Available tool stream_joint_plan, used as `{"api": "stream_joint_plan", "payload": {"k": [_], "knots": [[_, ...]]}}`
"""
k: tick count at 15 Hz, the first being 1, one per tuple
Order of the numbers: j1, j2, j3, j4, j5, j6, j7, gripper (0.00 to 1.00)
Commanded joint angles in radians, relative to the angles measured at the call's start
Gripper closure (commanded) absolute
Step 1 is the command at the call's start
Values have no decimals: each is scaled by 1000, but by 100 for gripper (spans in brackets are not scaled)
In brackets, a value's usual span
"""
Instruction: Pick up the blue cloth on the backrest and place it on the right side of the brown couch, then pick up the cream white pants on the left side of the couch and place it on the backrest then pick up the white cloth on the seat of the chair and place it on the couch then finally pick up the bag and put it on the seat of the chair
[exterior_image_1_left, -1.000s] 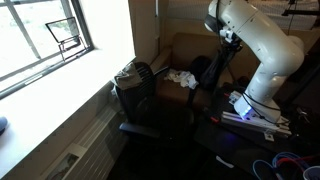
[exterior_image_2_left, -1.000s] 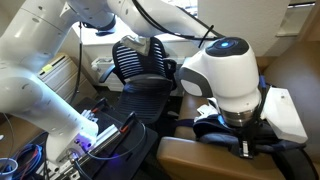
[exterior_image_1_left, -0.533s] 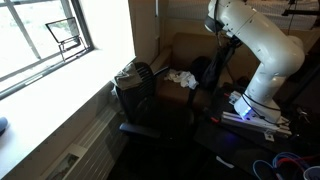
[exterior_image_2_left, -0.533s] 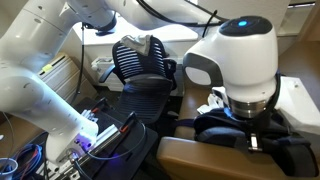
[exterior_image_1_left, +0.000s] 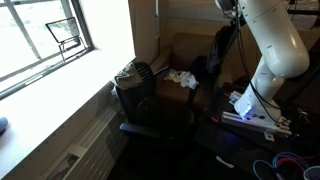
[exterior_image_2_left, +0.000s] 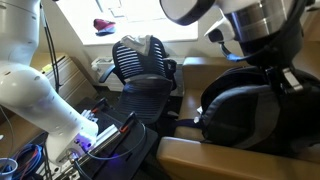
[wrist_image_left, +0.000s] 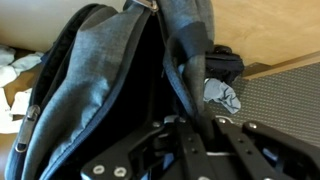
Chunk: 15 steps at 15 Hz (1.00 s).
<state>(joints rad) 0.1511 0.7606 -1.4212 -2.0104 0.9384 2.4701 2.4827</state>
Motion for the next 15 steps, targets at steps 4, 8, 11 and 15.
{"api": "stream_joint_plan", "payload": {"k": [4,8,11,15], "knots": [[69,-167,-12,-49,-223,45,73,84],[136,-191,-25,-51,-284,94,104,96],[355,-171,-150,-92,-411,181,151,96],[669,-160,-321,-136,-492,212,111,96]]}}
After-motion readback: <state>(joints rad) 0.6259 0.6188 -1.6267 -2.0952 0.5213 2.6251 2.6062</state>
